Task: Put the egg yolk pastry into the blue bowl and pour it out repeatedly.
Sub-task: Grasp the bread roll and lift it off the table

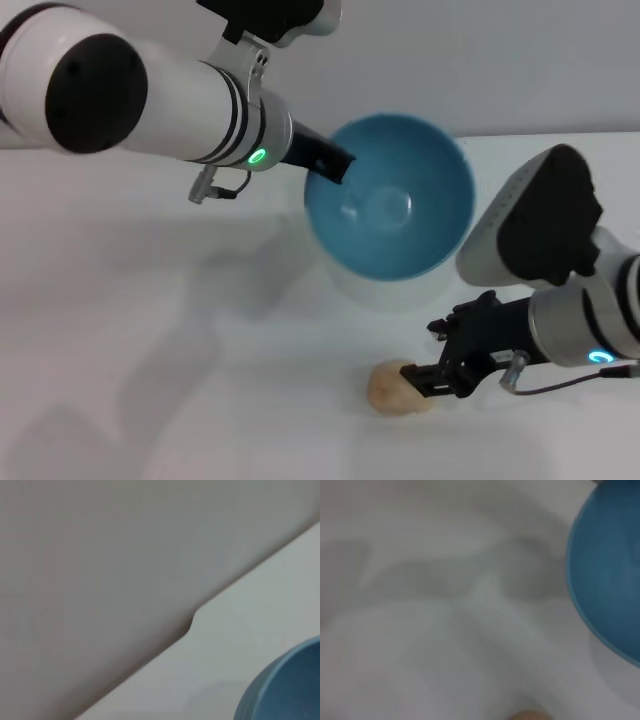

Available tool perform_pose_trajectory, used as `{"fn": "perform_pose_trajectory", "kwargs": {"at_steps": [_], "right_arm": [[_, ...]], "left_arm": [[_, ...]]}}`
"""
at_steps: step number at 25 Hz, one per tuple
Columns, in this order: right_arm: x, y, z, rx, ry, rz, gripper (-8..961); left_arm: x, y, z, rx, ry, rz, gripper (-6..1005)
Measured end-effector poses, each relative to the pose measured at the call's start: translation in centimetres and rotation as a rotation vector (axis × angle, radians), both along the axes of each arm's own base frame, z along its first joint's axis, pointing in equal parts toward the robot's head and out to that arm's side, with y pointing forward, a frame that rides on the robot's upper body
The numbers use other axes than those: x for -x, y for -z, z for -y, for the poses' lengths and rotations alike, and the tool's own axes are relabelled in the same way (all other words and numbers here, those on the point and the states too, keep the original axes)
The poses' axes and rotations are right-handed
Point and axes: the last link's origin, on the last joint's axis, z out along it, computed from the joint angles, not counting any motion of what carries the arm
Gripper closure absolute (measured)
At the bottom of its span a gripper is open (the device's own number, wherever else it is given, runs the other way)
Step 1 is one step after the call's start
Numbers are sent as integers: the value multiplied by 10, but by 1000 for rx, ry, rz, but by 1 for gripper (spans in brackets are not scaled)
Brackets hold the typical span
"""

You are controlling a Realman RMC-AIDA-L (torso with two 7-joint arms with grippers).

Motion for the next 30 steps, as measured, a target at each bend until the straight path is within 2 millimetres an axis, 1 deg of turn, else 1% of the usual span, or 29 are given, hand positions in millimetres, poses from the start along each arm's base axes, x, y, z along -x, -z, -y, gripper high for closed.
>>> {"fn": "perform_pose_trajectory", "kwargs": {"at_steps": [7,12,17,23,29,30], "right_arm": [[-8,13,-6,-2,18,42,375],[-6,31,-2,32,2,53,375],[-7,45,-3,52,9,66,374],[-15,53,-7,49,29,84,374],[-18,55,-8,53,49,88,375],[-17,56,-9,53,51,86,392]], "left_arm": [[4,0,2,19,-23,-35,990],[3,0,3,21,-19,-39,990],[0,1,3,26,-7,-44,989],[-1,1,3,25,-4,-45,988],[0,1,2,21,0,-54,988],[-1,1,2,21,0,-54,988]]}}
